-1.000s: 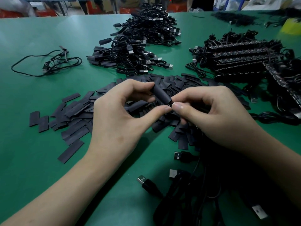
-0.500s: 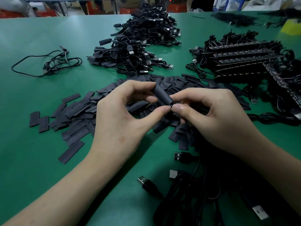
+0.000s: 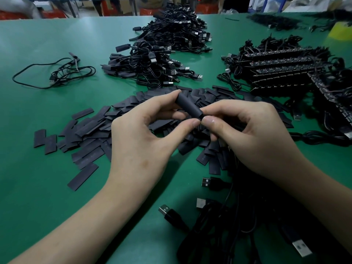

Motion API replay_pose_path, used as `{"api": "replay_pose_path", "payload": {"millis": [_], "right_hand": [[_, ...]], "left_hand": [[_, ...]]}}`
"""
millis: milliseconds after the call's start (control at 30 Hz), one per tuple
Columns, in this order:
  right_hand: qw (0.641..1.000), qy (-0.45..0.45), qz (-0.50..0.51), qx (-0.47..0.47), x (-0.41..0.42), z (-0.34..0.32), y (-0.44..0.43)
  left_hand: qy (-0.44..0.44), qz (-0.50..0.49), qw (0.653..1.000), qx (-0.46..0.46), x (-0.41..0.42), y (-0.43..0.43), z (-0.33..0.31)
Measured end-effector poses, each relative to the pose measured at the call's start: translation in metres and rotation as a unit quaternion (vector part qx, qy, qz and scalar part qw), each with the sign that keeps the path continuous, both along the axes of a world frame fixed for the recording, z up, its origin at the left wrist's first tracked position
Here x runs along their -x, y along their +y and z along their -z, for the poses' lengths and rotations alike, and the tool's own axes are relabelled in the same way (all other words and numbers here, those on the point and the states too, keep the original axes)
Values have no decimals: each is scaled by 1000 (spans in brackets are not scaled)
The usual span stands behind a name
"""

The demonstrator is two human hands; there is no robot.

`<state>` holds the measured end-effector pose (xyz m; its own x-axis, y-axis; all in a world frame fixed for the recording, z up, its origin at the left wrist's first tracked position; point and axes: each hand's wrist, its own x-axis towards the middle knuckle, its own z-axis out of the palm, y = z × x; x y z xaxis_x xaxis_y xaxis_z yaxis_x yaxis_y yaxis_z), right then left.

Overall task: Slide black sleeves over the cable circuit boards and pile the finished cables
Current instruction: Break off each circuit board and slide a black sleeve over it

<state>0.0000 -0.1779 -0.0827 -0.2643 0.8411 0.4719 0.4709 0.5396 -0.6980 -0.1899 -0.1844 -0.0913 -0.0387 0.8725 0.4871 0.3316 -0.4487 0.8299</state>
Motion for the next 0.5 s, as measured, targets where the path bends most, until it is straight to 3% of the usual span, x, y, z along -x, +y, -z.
{"api": "replay_pose_path", "payload": {"millis": [267,500], "right_hand": [[1000,-2,2,6,0,1,-1],[1000,6,-1,13,-1,1,0]], "left_hand": [[-3,-13,1000,-5,0,-1,-2],[49,-12,999,-11,0,-2,-4]]}}
